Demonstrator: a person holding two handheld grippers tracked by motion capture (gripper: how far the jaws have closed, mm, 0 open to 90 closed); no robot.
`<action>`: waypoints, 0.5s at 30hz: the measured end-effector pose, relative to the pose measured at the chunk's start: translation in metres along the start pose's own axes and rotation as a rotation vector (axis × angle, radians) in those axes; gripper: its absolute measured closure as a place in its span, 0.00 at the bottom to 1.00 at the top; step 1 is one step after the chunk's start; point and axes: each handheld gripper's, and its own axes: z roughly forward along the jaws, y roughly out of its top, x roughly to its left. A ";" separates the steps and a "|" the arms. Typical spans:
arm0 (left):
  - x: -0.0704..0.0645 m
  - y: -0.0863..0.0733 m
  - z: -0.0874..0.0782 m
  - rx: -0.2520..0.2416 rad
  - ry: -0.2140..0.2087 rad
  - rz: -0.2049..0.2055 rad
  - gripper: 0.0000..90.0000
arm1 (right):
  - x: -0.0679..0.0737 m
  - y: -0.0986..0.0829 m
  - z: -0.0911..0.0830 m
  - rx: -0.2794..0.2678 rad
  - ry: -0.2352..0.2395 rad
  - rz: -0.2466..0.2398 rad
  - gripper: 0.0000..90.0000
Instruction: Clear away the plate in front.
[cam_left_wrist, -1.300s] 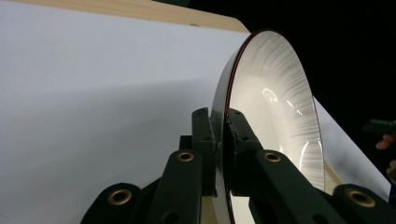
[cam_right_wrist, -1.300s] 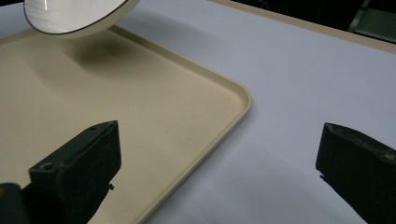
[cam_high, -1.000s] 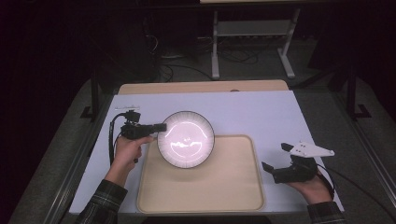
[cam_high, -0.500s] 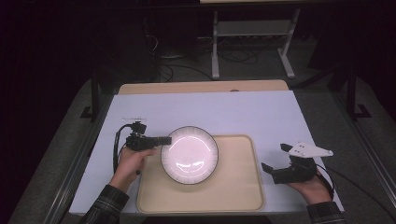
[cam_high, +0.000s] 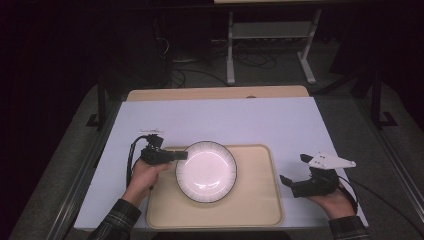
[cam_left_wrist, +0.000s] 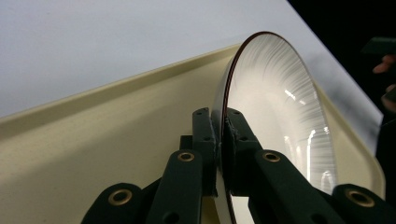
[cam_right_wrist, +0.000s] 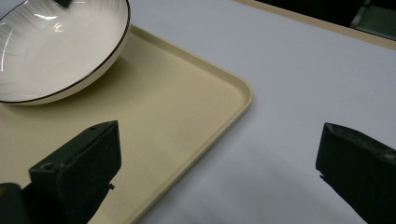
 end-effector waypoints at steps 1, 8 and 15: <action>0.000 0.000 0.001 0.002 0.003 0.005 0.95 | 0.000 0.000 0.000 0.002 0.000 -0.001 0.00; 0.000 -0.001 0.004 0.034 0.047 0.051 0.95 | 0.001 0.000 0.001 0.011 0.000 -0.012 0.00; 0.000 -0.001 0.007 0.054 0.067 0.081 0.94 | 0.002 0.000 0.002 0.014 0.003 -0.015 0.00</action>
